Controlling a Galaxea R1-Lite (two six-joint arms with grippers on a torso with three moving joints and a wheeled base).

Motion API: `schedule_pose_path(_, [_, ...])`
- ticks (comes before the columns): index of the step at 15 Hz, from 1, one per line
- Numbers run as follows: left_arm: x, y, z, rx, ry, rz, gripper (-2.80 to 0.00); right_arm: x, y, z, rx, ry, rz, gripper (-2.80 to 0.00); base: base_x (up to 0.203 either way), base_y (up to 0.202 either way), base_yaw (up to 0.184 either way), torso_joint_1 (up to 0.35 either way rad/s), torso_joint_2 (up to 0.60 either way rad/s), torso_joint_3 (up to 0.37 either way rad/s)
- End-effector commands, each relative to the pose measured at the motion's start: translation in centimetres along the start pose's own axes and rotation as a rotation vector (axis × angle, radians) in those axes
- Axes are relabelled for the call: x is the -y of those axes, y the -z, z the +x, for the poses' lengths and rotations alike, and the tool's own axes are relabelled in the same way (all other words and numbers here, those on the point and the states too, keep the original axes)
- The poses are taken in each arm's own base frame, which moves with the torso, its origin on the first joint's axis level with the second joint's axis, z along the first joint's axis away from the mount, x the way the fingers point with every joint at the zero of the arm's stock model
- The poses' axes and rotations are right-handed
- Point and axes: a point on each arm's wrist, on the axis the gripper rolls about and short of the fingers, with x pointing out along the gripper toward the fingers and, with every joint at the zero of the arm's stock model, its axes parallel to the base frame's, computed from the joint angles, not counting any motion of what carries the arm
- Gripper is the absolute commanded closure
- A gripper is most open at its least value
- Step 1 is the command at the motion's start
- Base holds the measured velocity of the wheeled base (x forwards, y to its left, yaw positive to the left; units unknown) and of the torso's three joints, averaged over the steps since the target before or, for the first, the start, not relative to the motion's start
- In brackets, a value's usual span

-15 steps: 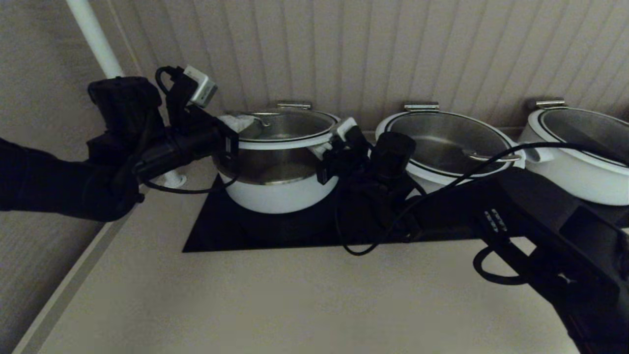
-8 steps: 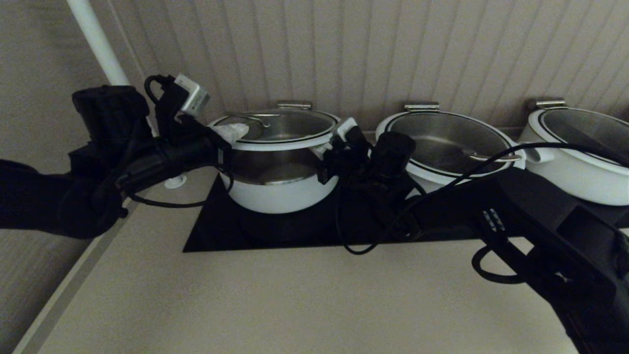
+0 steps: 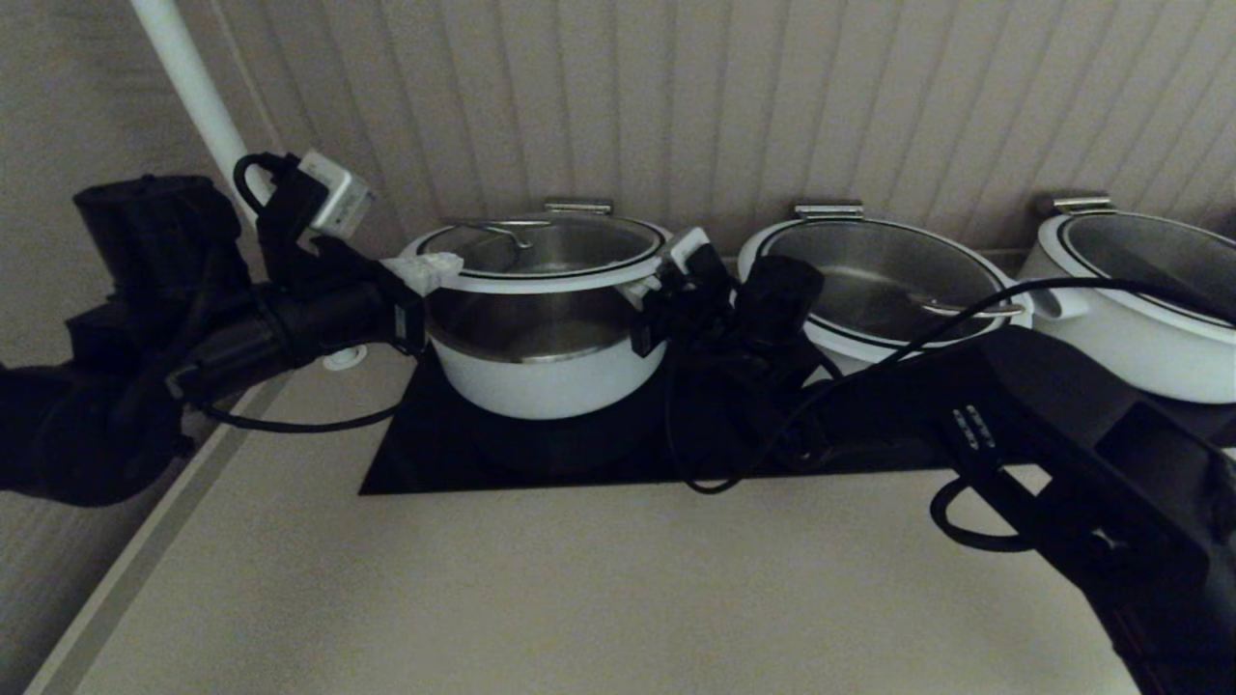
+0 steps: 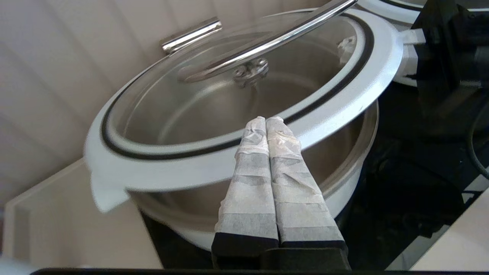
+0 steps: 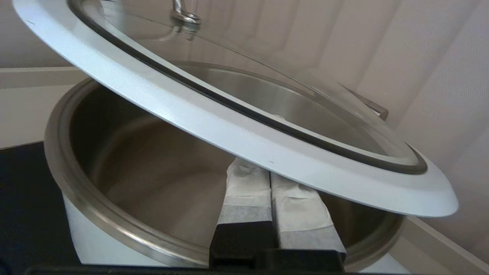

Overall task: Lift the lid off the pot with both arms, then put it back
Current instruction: Hold the pot lid with the right arm, then open the pot lid completely

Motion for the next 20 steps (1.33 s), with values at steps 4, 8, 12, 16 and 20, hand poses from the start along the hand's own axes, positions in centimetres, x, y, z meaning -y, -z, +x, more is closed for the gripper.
schedule_pose_path(4, [0.0, -0.5, -2.3, 0.006, -0.024, 0.006, 0.0, 1.1, -0.3, -0.2, 0.014, 0.021, -0.014, 0.0, 0.0, 0.0, 0.0, 0.0, 0.0, 0.0])
schedule_pose_path(8, [0.9, 0.3, -3.9, -0.026, -0.018, -0.009, 0.0, 1.4, -0.5, -0.1, 0.02, 0.028, -0.018, 0.0, 0.0, 0.0, 0.0, 0.0, 0.0, 0.0])
schedule_pose_path(12, [1.8, 1.3, -5.3, -0.059, -0.006, -0.022, 0.0, 1.4, -0.5, -0.1, 0.02, 0.029, -0.018, 0.0, 0.0, 0.0, 0.0, 0.0, 0.0, 0.0])
schedule_pose_path(16, [2.3, 2.1, -6.0, -0.09, 0.004, -0.034, 0.0, 1.4, -0.5, -0.1, 0.02, 0.029, -0.018, 0.0, 0.0, 0.0, 0.0, 0.0, 0.0, 0.0])
schedule_pose_path(20, [2.6, 3.5, -5.7, -0.136, 0.02, -0.053, 0.0, 1.4, -0.7, 0.0, 0.025, 0.03, -0.019, 0.0, 0.0, 0.0, 0.0, 0.0, 0.0, 0.0])
